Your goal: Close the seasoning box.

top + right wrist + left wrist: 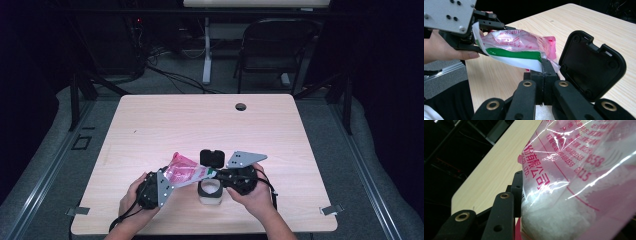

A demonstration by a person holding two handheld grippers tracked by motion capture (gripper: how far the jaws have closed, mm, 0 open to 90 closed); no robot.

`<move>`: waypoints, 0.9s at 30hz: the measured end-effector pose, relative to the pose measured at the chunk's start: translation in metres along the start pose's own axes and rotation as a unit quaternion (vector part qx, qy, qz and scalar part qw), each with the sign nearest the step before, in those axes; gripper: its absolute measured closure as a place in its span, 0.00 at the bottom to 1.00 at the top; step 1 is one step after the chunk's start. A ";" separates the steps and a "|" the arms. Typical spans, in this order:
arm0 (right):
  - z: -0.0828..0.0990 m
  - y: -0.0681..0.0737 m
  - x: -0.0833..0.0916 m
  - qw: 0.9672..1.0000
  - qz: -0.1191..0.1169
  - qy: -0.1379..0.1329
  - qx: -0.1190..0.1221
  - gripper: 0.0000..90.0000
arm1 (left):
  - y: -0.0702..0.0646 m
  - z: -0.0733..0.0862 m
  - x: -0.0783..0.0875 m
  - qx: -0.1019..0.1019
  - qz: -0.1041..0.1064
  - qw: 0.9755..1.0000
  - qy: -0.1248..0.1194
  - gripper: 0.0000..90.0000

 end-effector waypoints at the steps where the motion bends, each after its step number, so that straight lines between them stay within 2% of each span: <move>1: 0.000 0.000 0.000 1.000 0.000 0.000 0.001 1.00 | 0.000 0.001 -0.001 0.003 0.002 1.000 0.001 0.75; 5: 0.000 0.001 -0.002 1.000 -0.001 0.001 0.001 1.00 | -0.001 0.003 -0.003 0.017 0.013 1.000 0.003 0.75; 8: 0.000 0.001 -0.002 1.000 0.000 0.001 0.001 1.00 | -0.002 0.005 -0.005 0.036 0.024 0.999 0.002 0.75; 12: 0.000 0.001 -0.003 1.000 0.002 0.004 0.005 1.00 | -0.001 0.009 -0.007 0.068 0.042 0.997 -0.001 0.76; 15: 0.001 0.003 -0.005 1.000 0.001 0.004 0.007 1.00 | -0.001 0.012 -0.009 0.080 0.049 0.996 0.001 0.76; 27: 0.001 0.003 -0.007 1.000 0.000 0.006 0.008 1.00 | -0.003 0.017 -0.014 0.094 0.063 0.994 0.006 0.76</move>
Point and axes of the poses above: each handheld gripper's, and its own axes: x roughly backward along the jaws, z roughly out of its underside, y roughly to its left, the point moved 4 cm from there along -x, roughly forward along the jaws, and after that the axes turned 6 degrees about -y, right-handed, at the moved point
